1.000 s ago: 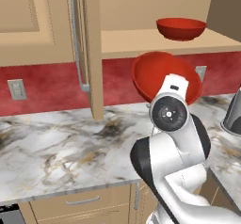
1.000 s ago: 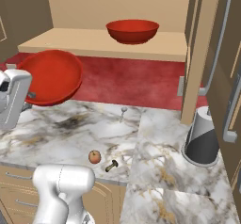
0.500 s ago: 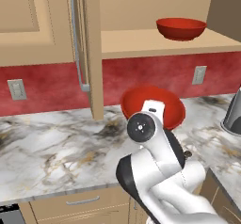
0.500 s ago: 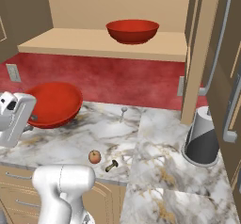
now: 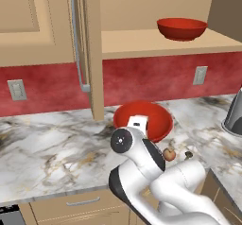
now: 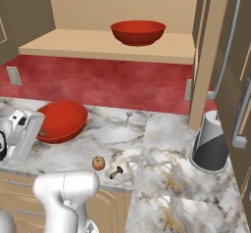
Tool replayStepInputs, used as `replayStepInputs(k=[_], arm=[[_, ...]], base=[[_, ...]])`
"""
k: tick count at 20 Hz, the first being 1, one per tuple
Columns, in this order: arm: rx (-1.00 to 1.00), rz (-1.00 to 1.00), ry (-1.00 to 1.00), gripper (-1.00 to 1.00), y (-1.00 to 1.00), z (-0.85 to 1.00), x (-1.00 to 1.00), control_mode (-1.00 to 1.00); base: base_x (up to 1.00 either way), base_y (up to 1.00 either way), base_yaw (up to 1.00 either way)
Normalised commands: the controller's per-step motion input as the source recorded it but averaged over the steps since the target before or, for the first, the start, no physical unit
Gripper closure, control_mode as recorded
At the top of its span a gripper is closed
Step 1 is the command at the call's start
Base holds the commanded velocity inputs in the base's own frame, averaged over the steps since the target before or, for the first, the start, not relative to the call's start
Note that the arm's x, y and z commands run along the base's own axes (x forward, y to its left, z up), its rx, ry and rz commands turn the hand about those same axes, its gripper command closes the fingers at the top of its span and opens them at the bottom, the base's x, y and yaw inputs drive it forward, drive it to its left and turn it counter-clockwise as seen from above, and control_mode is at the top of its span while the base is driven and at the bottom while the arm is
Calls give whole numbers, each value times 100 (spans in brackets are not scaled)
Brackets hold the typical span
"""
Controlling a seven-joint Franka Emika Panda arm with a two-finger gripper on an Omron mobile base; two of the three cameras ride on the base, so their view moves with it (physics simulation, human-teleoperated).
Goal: Pick both bowls and place them on the counter. Then place the mushroom in one bowl and place the peach in the other bowl.
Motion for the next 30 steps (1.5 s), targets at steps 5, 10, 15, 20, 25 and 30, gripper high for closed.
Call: replayStepInputs(k=[5,10,15,20,25,30], arm=[[-5,4,8,100,0,-62,43,-100],[-2,2,12,100,-4,-53,38,-100],[-1,1,10,100,0,-49,22,-100],[0,0,5,100,-2,-43,11,-100],[0,0,1,100,0,-41,9,-100],[0,0,0,100,0,-39,12,-100]], base=[[0,0,0],[0,0,0],[0,0,0],[0,0,0],[0,0,0],[0,0,0]])
